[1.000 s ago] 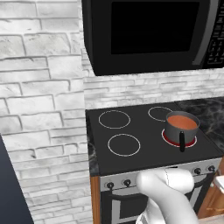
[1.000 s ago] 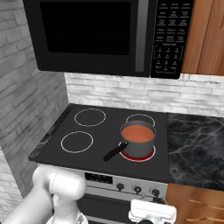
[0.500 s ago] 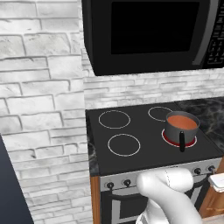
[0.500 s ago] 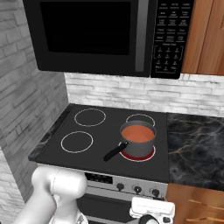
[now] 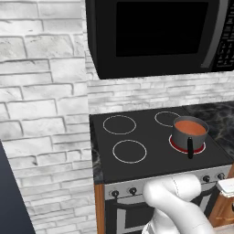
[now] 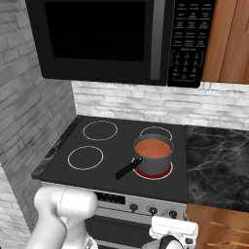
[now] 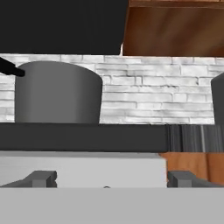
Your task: Wait until the marinara sauce is simmered to a deep red color and then turn off the stove.
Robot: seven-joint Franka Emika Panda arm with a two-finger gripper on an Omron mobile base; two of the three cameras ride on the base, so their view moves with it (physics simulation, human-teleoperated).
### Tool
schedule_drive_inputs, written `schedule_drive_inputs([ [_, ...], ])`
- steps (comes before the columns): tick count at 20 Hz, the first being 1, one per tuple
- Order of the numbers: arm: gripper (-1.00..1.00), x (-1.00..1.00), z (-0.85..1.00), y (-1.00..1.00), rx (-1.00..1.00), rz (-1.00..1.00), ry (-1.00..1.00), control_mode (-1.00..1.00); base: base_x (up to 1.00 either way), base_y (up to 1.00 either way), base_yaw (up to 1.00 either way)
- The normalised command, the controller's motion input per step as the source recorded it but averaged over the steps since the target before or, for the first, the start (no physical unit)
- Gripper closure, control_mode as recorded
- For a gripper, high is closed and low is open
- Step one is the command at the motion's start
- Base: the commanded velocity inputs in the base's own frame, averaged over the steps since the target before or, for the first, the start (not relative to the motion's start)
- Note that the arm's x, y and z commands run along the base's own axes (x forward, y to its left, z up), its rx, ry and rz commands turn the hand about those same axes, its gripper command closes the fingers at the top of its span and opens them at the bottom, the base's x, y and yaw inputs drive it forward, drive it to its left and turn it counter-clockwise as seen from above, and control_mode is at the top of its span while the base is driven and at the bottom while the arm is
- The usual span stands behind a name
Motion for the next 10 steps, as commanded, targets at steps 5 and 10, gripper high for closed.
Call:
schedule_drive_inputs([
  [5,-1.00,0.00,-0.21,-0.20,0.00,0.00,0.00,-1.00,0.00,0.00,0.00],
  [10,-1.00,0.01,-0.42,0.00,-0.05,0.00,0.00,-1.00,0.00,0.00,0.00],
])
